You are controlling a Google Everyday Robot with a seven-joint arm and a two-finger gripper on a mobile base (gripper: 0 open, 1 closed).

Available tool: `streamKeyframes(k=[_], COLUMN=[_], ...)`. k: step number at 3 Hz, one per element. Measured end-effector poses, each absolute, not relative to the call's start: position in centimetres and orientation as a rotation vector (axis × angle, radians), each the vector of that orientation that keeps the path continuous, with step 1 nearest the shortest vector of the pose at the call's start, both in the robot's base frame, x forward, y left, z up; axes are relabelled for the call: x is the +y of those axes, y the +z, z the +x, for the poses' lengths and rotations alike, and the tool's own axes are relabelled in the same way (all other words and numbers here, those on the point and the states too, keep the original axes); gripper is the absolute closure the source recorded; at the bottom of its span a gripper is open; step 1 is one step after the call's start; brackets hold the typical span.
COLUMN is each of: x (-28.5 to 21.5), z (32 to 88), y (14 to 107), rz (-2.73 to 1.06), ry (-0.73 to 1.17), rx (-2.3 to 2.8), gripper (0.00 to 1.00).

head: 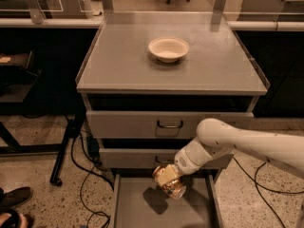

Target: Place orange can into bottom drawer

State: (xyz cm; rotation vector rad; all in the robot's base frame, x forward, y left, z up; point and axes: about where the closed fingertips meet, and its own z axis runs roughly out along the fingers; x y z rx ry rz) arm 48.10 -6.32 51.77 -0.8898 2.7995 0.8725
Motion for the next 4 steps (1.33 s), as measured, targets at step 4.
streamKeyframes(k=[4], x=[-8.5], z=[47.0], y=[36.3], rz=[-0.493], ry=[1.110], rx=[2.937], gripper=[1.00])
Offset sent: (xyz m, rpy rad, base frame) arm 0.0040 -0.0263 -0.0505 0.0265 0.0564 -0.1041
